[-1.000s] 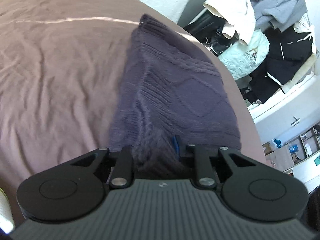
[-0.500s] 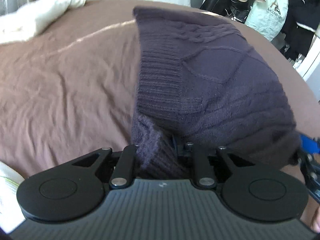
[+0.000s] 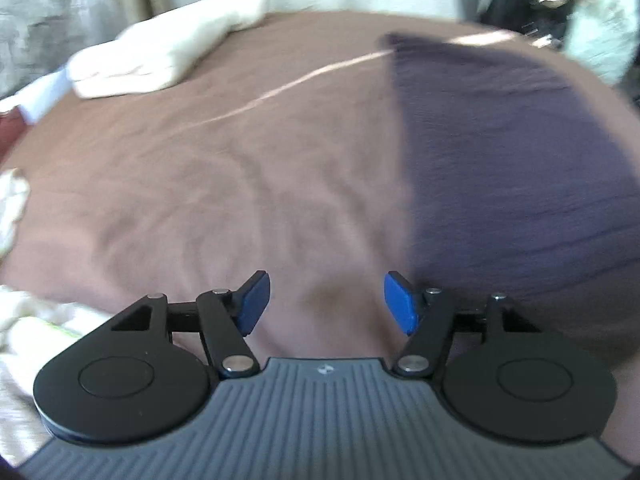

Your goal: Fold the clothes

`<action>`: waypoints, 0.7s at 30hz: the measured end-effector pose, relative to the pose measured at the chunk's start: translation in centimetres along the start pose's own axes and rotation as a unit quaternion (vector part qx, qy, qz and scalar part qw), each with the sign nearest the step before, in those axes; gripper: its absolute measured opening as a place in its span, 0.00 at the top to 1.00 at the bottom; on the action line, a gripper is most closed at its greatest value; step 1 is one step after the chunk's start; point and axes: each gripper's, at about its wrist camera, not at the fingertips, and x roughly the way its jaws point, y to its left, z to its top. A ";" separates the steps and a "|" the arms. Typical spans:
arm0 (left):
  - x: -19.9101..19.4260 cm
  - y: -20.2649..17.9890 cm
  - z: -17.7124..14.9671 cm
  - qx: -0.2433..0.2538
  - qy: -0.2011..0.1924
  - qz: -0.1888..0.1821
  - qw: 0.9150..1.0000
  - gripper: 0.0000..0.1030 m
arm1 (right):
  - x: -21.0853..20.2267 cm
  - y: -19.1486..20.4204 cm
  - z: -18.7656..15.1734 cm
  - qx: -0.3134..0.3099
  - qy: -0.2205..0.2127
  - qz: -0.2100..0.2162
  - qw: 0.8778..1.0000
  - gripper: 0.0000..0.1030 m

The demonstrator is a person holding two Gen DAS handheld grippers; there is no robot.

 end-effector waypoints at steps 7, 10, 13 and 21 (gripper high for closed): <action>-1.5 2.0 0.8 -0.076 -0.036 -0.132 0.988 0.37 | -2.9 -1.8 -1.0 0.039 -0.043 0.007 0.998 0.47; -1.7 1.0 0.6 -0.060 -0.047 -0.182 0.980 0.31 | -2.9 -2.0 -0.2 0.062 -0.046 0.030 0.997 0.45; 0.1 -0.4 0.0 -0.023 -0.001 -0.175 0.984 0.24 | -1.4 -3.9 0.4 0.155 -0.020 0.079 0.985 0.45; 2.5 1.0 -0.2 -0.056 0.043 -0.111 0.991 0.17 | -1.7 -6.1 -1.2 0.227 -0.001 0.131 0.965 0.46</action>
